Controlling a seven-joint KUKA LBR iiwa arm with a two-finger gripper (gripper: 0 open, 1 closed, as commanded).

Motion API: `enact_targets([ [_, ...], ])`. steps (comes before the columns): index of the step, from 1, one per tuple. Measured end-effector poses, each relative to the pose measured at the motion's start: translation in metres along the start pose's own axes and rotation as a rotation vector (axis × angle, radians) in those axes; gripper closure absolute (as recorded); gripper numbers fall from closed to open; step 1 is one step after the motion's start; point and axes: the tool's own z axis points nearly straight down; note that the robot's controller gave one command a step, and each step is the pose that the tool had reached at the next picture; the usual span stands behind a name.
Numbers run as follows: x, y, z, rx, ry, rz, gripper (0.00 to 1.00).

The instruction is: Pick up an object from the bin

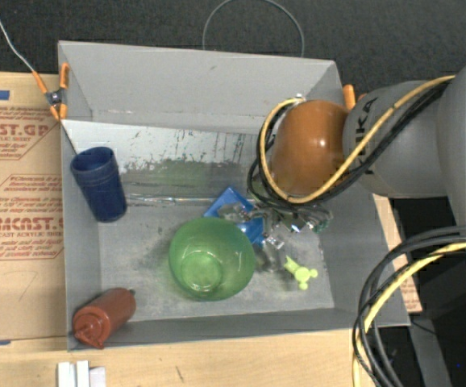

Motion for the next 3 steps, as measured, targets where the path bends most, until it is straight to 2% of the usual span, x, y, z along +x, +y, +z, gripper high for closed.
enact_targets([
  [1,0.008,-0.016,0.010,0.012,-0.003,-0.081,0.00],
  [2,0.016,-0.012,0.010,0.001,-0.003,-0.300,0.00],
  [3,0.015,-0.010,-0.078,0.006,-0.003,-0.156,0.00],
])
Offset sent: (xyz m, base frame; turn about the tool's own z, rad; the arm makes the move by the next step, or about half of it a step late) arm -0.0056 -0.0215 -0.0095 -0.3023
